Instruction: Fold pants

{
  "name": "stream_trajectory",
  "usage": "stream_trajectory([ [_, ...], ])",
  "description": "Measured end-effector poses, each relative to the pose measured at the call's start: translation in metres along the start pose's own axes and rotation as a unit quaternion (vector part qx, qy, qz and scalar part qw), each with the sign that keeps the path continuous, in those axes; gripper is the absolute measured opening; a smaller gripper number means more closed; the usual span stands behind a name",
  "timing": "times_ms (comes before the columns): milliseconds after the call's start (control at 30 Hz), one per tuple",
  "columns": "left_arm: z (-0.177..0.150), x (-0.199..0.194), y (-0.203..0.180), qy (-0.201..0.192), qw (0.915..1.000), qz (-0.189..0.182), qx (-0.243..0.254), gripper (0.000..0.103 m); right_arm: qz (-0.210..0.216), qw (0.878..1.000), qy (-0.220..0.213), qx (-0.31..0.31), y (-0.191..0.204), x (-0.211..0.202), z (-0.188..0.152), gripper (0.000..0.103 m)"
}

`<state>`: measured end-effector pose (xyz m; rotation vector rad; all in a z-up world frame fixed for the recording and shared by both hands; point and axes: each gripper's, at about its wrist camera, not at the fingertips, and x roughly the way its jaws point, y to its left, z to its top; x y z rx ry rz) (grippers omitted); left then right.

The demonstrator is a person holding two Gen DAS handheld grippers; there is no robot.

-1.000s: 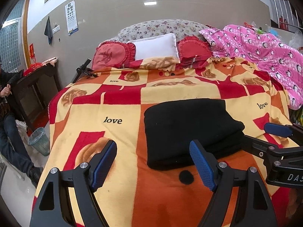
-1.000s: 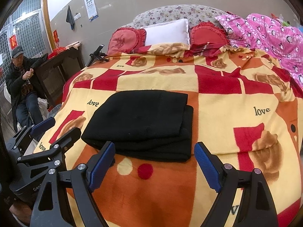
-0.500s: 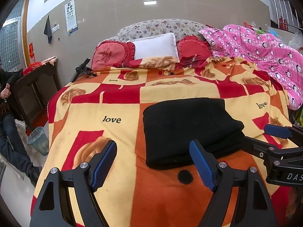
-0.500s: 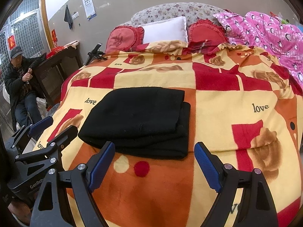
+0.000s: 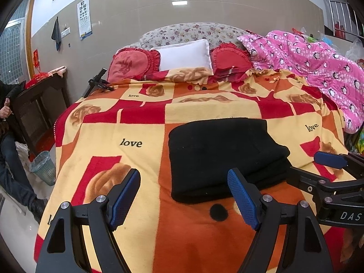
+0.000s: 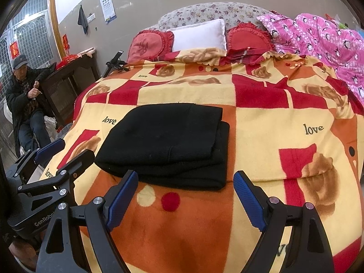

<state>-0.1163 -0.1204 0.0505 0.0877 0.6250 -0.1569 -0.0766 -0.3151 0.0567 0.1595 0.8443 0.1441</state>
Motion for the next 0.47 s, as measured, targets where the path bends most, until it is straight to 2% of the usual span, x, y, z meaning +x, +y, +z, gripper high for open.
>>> stream_trajectory([
  [467,-0.0014,-0.0029,-0.0006,-0.009,0.9999,-0.004,0.002,0.079,-0.002,1.0,0.006,-0.002,-0.0002,0.0019,0.0004,0.087],
])
